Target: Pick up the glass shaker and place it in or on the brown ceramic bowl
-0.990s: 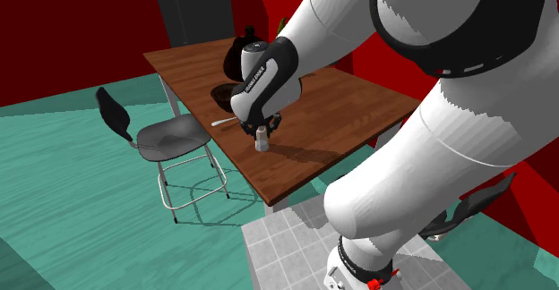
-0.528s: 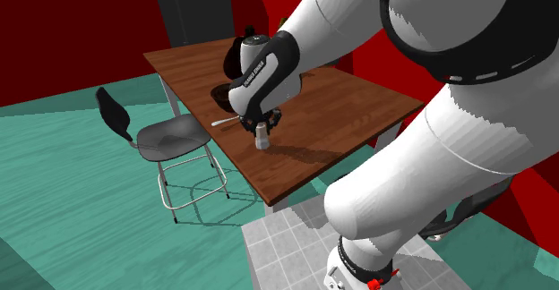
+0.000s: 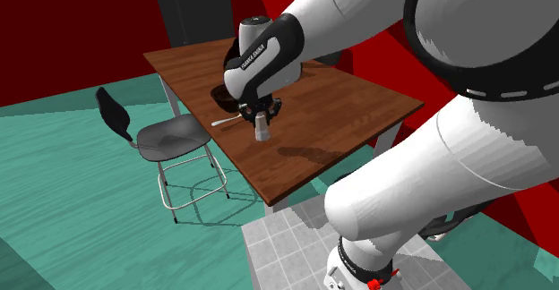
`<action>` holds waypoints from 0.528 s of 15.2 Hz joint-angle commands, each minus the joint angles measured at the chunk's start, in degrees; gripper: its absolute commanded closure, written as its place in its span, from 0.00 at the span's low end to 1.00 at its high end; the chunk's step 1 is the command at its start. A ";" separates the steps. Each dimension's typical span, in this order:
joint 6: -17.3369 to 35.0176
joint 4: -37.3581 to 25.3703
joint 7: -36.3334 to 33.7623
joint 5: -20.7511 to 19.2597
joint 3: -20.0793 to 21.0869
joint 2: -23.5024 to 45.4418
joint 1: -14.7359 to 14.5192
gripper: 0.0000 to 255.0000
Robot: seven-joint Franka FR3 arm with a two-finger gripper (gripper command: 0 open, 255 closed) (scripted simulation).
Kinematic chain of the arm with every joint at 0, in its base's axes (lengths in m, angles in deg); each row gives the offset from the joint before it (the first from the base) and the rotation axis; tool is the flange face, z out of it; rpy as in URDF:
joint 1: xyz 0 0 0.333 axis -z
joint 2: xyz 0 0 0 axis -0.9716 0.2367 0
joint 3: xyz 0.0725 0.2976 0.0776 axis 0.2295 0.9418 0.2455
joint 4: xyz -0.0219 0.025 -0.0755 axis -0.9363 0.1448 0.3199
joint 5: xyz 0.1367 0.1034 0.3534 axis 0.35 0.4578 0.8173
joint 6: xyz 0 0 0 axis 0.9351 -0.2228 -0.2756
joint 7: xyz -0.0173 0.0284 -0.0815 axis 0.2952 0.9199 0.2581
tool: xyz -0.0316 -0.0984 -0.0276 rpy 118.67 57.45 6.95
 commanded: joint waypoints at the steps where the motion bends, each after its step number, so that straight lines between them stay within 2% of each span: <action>1: -1.81 -1.06 0.31 0.24 -0.23 -0.74 -0.13 1.00; 8: -7.90 -4.42 1.39 0.98 -1.12 -3.55 -0.55 1.00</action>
